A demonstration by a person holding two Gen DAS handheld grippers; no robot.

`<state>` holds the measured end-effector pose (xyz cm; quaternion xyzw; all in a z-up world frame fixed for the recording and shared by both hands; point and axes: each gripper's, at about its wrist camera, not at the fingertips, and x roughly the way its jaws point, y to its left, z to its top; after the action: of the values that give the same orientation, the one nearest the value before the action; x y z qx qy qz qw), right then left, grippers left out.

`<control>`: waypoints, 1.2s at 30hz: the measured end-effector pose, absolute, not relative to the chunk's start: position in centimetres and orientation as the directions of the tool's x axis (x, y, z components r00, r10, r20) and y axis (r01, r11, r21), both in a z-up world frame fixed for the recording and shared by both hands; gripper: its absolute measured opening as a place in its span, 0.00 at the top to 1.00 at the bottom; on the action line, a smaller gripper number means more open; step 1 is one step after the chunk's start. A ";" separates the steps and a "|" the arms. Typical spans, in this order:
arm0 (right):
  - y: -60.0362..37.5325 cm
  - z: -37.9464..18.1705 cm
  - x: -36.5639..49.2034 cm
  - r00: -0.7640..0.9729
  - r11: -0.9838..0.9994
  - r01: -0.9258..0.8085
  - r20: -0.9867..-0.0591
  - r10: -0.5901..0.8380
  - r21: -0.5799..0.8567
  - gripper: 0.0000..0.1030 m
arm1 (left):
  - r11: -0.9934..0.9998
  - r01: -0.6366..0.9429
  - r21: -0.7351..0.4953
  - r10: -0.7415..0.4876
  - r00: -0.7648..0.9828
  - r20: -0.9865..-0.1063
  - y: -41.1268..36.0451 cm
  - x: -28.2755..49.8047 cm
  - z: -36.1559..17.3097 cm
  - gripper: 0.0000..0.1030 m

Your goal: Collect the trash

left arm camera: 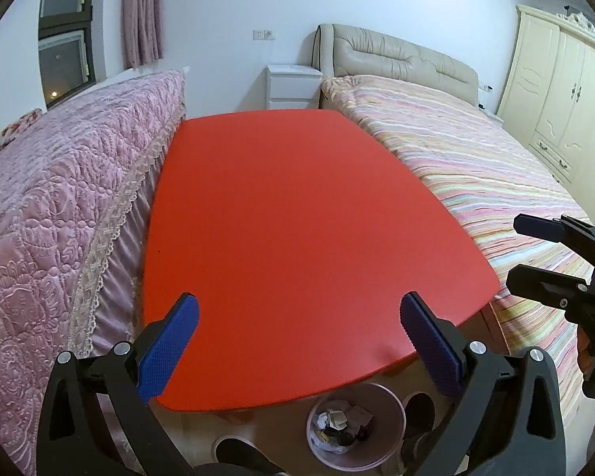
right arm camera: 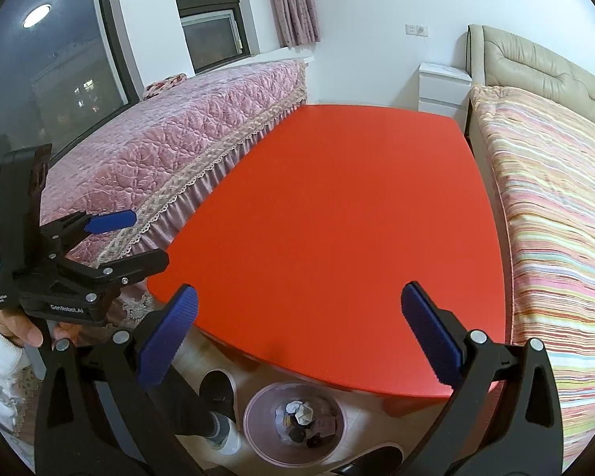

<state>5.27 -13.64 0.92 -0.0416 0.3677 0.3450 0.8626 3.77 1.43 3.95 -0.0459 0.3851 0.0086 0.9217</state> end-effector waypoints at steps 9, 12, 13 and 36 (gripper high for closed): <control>-13.7 0.9 5.3 0.493 0.760 -0.625 -0.663 0.564 0.181 0.03 | 0.996 -0.041 -0.083 -0.031 0.699 -0.715 1.4 3.8 3.8 0.06; -13.8 0.9 5.3 0.493 0.760 -0.624 -0.663 0.563 0.182 0.03 | 0.995 -0.041 -0.087 -0.034 0.699 -0.715 1.5 3.8 3.8 0.06; -13.8 0.9 5.3 0.493 0.760 -0.624 -0.663 0.563 0.182 0.03 | 0.996 -0.040 -0.085 -0.033 0.699 -0.714 1.4 3.8 3.8 0.06; -13.9 0.7 5.1 0.491 0.759 -0.625 -0.663 0.565 0.183 0.03 | 0.996 -0.030 -0.080 -0.037 0.697 -0.717 1.2 3.8 3.7 0.06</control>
<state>5.15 -13.90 0.72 -0.0411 0.3682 0.3450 0.8624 3.81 1.17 3.73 -0.0429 0.3895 -0.0018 0.9200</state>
